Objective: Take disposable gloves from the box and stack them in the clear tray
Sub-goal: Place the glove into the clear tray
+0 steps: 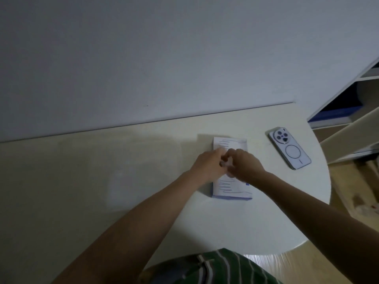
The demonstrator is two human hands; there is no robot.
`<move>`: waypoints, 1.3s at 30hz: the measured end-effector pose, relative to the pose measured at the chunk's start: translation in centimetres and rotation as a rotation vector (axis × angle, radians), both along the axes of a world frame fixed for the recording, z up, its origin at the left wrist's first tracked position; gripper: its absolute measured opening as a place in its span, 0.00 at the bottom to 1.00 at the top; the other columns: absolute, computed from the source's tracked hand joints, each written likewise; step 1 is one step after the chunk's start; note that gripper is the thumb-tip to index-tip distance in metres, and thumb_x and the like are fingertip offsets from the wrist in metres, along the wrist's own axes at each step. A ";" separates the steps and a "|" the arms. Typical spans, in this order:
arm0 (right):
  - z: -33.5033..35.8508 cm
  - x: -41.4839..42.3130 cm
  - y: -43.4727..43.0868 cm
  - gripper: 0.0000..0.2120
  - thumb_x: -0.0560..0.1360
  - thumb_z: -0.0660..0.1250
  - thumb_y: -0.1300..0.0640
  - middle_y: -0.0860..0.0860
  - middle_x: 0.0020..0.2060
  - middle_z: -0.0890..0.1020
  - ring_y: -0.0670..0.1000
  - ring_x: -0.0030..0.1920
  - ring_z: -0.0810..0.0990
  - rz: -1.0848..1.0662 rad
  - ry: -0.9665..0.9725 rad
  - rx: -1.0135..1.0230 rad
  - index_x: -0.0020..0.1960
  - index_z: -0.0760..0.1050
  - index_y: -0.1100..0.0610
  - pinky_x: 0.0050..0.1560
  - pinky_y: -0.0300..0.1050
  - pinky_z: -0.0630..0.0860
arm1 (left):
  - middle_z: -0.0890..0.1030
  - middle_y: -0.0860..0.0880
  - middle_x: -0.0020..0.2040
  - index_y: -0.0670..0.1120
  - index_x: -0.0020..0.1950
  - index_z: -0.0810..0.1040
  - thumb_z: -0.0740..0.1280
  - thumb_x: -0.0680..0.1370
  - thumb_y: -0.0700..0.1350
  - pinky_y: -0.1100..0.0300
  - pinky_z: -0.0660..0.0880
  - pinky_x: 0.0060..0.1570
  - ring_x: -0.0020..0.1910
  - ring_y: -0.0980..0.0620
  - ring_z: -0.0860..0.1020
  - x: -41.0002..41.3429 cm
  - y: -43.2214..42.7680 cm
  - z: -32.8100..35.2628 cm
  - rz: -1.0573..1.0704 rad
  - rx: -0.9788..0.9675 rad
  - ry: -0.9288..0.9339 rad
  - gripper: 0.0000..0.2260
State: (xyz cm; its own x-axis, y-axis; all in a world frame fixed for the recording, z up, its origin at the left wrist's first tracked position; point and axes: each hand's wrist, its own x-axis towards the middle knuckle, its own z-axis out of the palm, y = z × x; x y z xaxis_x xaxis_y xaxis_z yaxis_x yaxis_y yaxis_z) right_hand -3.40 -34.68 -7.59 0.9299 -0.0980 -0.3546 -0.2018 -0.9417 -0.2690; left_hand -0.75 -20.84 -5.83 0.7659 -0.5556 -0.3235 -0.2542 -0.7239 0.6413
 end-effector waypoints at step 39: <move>4.9 2.5 5.5 0.24 0.71 0.63 0.30 0.41 0.55 0.78 0.41 0.52 0.78 0.018 -0.083 0.900 0.60 0.72 0.42 0.48 0.39 0.75 | 0.82 0.52 0.31 0.45 0.39 0.80 0.67 0.78 0.53 0.58 0.76 0.38 0.33 0.56 0.82 0.8 11.2 1.6 0.620 -0.422 -0.179 0.14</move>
